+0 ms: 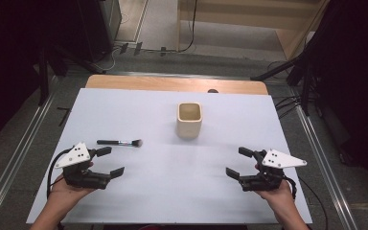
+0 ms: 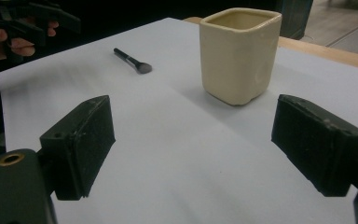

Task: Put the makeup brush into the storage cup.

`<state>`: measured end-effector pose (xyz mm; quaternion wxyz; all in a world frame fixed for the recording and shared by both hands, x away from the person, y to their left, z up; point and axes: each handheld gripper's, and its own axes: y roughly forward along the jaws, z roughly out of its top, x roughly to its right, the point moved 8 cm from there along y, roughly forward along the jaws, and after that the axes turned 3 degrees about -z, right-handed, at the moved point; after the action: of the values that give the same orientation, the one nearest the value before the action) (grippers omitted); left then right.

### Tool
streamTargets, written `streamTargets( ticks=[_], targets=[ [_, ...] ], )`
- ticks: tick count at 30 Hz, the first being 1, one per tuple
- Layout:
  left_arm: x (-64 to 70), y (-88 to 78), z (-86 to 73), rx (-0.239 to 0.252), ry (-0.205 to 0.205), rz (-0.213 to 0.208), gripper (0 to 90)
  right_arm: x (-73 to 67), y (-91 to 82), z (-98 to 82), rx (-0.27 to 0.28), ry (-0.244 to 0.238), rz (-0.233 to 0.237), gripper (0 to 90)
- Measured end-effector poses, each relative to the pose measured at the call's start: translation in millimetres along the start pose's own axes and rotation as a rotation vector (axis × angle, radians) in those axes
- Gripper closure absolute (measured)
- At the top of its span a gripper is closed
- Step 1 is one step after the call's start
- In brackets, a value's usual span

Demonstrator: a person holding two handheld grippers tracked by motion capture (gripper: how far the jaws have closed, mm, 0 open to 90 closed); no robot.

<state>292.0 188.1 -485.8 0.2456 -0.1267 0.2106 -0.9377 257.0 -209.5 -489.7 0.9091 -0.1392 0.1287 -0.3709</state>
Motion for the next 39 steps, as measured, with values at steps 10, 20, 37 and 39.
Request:
streamTargets(
  ticks=[10,20,37,39],
  targets=[
    [0.3,-0.6,0.4,0.004,0.002,0.000,14.8,-0.7,0.1,-0.3,0.000,0.003,0.015,13.8],
    [1.2,-1.0,0.8,0.008,0.005,-0.008,14.8,-2.2,0.5,0.1,0.001,0.000,0.024,13.9],
    [-1.7,-1.5,4.7,0.018,-0.014,-0.018,15.0,0.7,-2.5,-0.9,-0.005,0.002,0.012,13.9],
    [-3.6,-1.5,6.3,0.015,-0.015,-0.016,15.0,0.9,-3.1,0.5,0.006,0.004,0.012,13.9]
  ],
)
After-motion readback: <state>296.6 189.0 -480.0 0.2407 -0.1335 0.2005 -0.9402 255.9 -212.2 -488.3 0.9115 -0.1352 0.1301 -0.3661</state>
